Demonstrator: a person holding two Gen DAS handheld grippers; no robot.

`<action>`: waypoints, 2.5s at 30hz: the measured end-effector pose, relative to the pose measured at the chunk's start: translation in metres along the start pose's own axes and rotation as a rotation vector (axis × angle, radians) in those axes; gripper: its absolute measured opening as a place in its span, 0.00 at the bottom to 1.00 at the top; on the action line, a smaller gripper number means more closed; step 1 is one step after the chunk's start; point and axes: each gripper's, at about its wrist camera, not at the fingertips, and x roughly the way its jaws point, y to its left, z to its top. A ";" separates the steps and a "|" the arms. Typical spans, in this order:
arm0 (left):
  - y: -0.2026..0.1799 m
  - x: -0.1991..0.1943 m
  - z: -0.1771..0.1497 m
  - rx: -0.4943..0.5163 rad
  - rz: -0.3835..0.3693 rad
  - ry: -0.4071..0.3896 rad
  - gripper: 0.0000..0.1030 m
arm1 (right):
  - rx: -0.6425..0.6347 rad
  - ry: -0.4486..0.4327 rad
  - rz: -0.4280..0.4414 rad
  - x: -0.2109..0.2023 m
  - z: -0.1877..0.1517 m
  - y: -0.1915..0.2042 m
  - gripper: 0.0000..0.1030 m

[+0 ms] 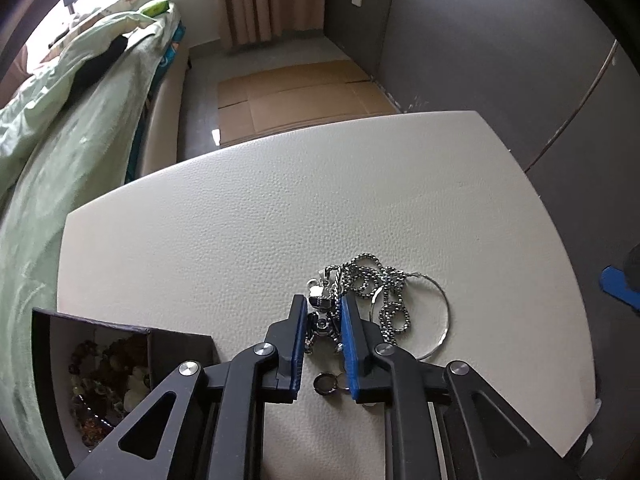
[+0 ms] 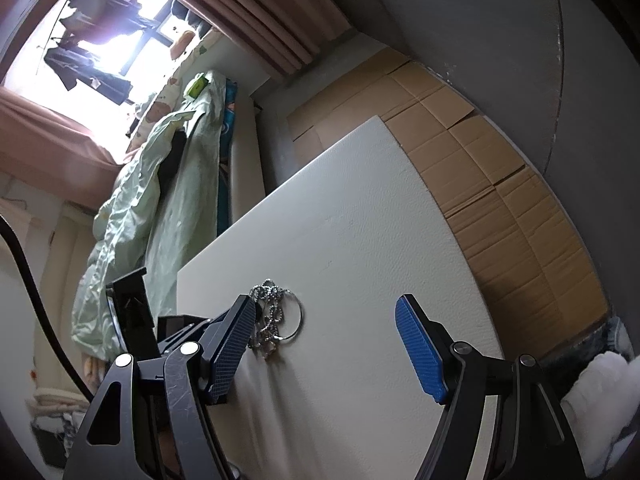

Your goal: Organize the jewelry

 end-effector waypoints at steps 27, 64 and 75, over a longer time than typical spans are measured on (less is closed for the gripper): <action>0.044 -0.141 0.002 -0.154 -0.155 -0.345 0.15 | -0.249 0.119 -0.177 0.080 -0.014 0.045 0.32; 0.070 -0.312 -0.023 -0.227 -0.294 -0.787 0.15 | -0.260 0.226 0.038 0.090 -0.038 0.078 0.31; 0.086 -0.320 -0.029 -0.251 -0.295 -0.810 0.15 | -0.258 0.301 0.162 0.104 -0.048 0.095 0.31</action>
